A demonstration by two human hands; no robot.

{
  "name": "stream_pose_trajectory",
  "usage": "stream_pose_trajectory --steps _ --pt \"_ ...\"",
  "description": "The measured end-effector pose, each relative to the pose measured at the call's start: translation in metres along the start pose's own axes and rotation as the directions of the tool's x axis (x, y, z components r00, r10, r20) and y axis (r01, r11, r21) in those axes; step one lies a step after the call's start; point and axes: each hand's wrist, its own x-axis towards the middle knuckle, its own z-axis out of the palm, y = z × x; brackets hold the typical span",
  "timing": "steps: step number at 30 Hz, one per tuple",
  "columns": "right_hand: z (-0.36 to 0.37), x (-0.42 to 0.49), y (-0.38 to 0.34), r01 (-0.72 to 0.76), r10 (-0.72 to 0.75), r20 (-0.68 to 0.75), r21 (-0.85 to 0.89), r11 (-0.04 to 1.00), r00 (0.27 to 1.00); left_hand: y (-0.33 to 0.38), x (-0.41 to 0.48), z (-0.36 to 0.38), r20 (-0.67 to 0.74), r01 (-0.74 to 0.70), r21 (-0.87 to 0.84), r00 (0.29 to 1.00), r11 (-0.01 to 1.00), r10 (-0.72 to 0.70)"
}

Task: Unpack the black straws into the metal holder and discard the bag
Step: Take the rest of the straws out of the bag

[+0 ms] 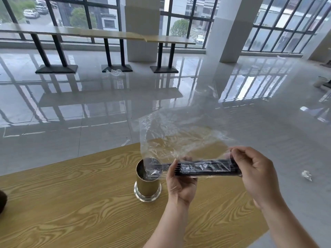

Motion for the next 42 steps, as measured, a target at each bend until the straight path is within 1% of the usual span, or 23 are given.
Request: stream_pose_trajectory --steps 6,9,15,18,22,24,26,29,31,33,34,36,38,42 --pt "0.005 0.013 -0.015 0.059 -0.056 0.043 -0.068 0.996 0.997 0.001 0.002 0.002 -0.008 -0.033 0.06 0.999 0.998 0.034" --pt "0.009 0.021 -0.02 0.073 -0.068 0.063 -0.072 0.995 0.996 0.001 0.003 0.001 -0.045 -0.044 0.086 0.998 0.995 0.048" --pt "0.016 0.036 -0.031 0.083 -0.075 0.074 -0.109 0.991 0.994 0.007 0.008 -0.002 -0.077 -0.069 0.093 0.994 0.993 0.076" --pt "0.024 0.042 -0.045 0.09 -0.074 0.11 -0.143 0.986 0.991 0.01 0.009 -0.003 -0.073 -0.085 0.087 0.993 0.993 0.092" --pt "0.031 0.048 -0.064 0.144 -0.113 0.142 -0.233 0.962 0.983 0.015 0.01 -0.006 -0.067 -0.072 0.061 0.995 0.996 0.076" --pt "0.031 0.051 -0.068 0.145 -0.105 0.173 -0.237 0.961 0.979 0.017 0.009 -0.005 -0.061 -0.062 0.051 0.996 0.997 0.065" --pt "0.03 0.053 -0.066 0.098 -0.061 0.22 -0.161 0.982 0.974 0.02 0.008 -0.004 -0.063 -0.063 0.043 0.996 0.997 0.066" --pt "0.025 0.053 -0.056 0.011 -0.027 0.24 0.07 0.997 0.97 0.023 0.007 -0.002 -0.06 -0.064 0.037 0.996 0.997 0.067" --pt "0.024 0.05 -0.047 -0.032 -0.031 0.245 0.247 0.968 0.969 0.023 0.006 0.0 -0.066 -0.058 0.03 0.996 0.998 0.06" --pt "0.027 0.042 -0.036 -0.113 0.004 0.268 0.394 0.912 0.963 0.023 0.006 0.002 -0.091 -0.057 0.028 0.994 0.998 0.059" --pt "0.031 0.037 -0.031 -0.158 0.035 0.283 0.424 0.892 0.958 0.022 0.006 0.002 -0.105 -0.054 0.03 0.993 0.998 0.056" --pt "0.039 0.03 -0.024 -0.219 0.089 0.313 0.414 0.883 0.946 0.021 0.007 0.002 -0.118 -0.035 0.038 0.992 0.999 0.039" --pt "0.045 0.03 -0.025 -0.215 0.104 0.294 0.374 0.902 0.95 0.021 0.007 0.001 -0.113 -0.026 0.057 0.993 0.998 0.033" --pt "0.044 0.042 -0.036 -0.157 0.061 0.239 0.405 0.901 0.969 0.024 0.001 -0.003 -0.079 -0.018 0.041 0.997 0.999 0.021"
